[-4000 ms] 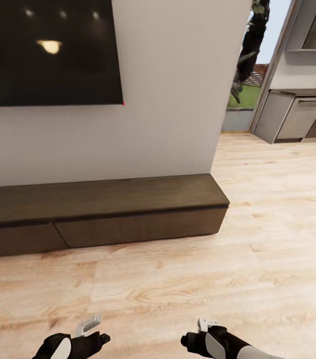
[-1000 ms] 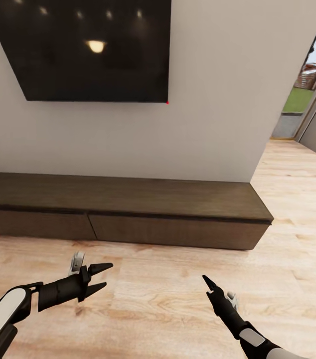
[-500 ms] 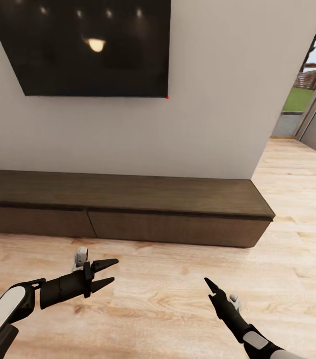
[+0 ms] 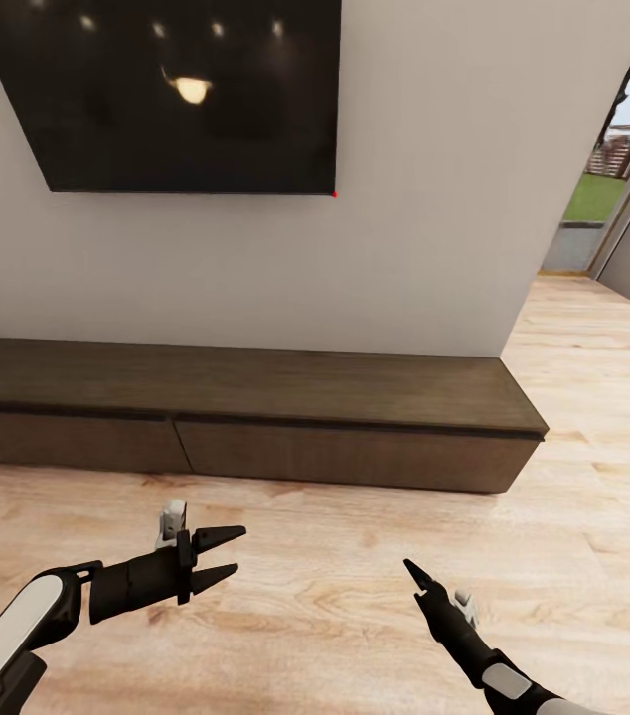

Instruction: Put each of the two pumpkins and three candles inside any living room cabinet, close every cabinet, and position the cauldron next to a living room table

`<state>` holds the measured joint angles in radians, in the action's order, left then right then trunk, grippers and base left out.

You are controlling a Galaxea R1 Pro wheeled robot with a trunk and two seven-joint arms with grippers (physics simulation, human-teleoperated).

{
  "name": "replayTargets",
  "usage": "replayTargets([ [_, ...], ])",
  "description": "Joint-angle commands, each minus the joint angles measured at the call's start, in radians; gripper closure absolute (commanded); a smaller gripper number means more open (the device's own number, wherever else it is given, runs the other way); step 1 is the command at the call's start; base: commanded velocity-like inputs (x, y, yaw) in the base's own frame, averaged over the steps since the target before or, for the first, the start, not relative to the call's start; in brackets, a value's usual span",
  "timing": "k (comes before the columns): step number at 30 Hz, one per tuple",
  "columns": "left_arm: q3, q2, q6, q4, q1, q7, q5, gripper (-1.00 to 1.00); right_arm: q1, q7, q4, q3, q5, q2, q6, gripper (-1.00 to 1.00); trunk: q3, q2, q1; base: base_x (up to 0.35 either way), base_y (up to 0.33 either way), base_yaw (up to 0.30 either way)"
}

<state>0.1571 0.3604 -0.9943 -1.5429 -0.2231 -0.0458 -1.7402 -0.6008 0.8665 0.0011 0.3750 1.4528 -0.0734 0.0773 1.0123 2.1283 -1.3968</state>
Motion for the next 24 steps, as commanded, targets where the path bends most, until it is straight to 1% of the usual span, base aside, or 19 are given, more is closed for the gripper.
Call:
replayTargets([
  [1, 0.001, 0.001, -0.001, 0.0, -0.001, -0.005, -0.007, -1.0, 0.0, 0.003, 0.0, 0.005, 0.01, 0.0, 0.008, -1.0, 0.001, 0.0, 0.0, 0.0, 0.0, 0.0],
  [5, 0.001, 0.0, -0.001, -0.001, -0.001, -0.005, -0.007, -1.0, 0.0, 0.003, -0.001, 0.005, 0.013, -0.001, 0.01, -1.0, 0.001, 0.0, 0.0, 0.0, 0.0, 0.0],
  [9, 0.001, 0.0, -0.002, -0.002, 0.0, -0.005, -0.007, -1.0, 0.0, 0.025, -0.008, 0.004, 0.02, -0.002, 0.022, -1.0, 0.001, 0.0, 0.0, 0.0, 0.0, 0.0],
  [12, 0.001, 0.001, -0.003, -0.003, 0.0, -0.005, -0.007, -1.0, 0.0, 0.041, -0.014, 0.002, 0.017, 0.0, 0.039, -1.0, 0.001, 0.0, 0.0, 0.0, 0.0, 0.0],
  [13, 0.001, 0.001, -0.003, -0.003, 0.0, -0.004, -0.007, -1.0, 0.0, 0.189, -0.015, 0.001, 0.016, 0.0, 0.138, -1.0, 0.001, 0.0, 0.0, 0.0, 0.0, 0.0],
  [15, 0.001, 0.003, -0.003, -0.003, 0.0, -0.004, -0.007, -1.0, 0.0, 0.202, -0.017, -0.003, 0.017, 0.002, 0.163, -1.0, 0.001, 0.0, 0.0, 0.0, 0.0, 0.0],
  [16, 0.001, 0.003, -0.003, -0.003, 0.001, -0.003, -0.007, -1.0, 0.0, 0.204, -0.018, -0.004, 0.018, 0.003, 0.16, -1.0, 0.001, 0.0, 0.0, 0.0, 0.0, 0.0],
  [19, 0.0, 0.003, -0.003, -0.003, 0.001, -0.003, -0.007, -1.0, 0.0, 0.198, -0.03, -0.006, 0.026, 0.005, 0.116, -1.0, 0.001, 0.0, 0.0, 0.0, 0.0, 0.0],
  [21, 0.001, 0.003, -0.003, -0.003, 0.001, -0.003, -0.007, -1.0, 0.0, 0.189, -0.063, -0.012, 0.072, 0.006, 0.082, -1.0, 0.001, 0.0, 0.0, 0.0, 0.0, 0.0],
  [24, 0.001, 0.001, -0.003, -0.003, 0.001, -0.003, -0.007, -1.0, 0.0, 0.168, -0.083, -0.031, 0.175, 0.007, 0.065, -1.0, 0.001, 0.0, 0.0, 0.0, 0.0, 0.0],
])
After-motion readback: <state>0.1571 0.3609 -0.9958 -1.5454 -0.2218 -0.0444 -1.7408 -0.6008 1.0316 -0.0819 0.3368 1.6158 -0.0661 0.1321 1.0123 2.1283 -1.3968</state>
